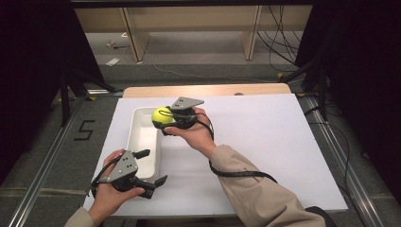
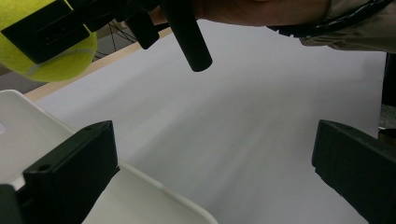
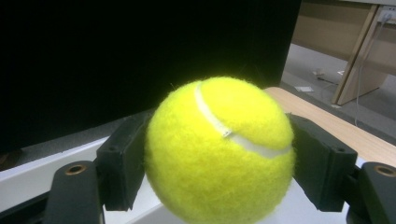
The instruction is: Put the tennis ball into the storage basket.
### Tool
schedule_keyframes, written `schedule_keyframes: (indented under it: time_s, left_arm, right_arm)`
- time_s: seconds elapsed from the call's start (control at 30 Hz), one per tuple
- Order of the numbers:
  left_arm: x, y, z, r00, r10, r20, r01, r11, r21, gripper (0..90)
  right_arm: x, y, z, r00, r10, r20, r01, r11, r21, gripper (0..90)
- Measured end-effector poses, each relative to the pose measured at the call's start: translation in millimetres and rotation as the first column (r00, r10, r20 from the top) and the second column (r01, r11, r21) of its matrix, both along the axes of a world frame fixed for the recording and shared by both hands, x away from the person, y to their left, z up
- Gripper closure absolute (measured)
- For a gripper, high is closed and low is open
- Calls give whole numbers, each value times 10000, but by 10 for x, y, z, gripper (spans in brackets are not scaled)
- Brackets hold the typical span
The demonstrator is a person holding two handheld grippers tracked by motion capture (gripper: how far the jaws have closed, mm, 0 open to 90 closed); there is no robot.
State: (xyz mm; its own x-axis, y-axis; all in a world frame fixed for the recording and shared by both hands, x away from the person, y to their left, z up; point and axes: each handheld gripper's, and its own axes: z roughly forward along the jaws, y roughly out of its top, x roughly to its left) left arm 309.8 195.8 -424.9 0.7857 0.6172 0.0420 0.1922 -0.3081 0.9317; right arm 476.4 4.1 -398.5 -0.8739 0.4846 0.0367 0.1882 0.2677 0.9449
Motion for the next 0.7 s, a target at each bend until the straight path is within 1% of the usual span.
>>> schedule_keyframes:
  time_s: [0.47, 0.7]
  left_arm:
    - [-1, 1, 1, 10000, 9, 2, -9, 10000, -15, 0]
    - [-1, 2, 1, 10000, 8, 2, -8, 10000, -17, 0]
  right_arm:
    - [11, 32, 5, 10000, 16, -49, -16, 10000, 8, 274]
    - [23, 42, 17, 10000, -3, -3, 3, 10000, 67, 274]
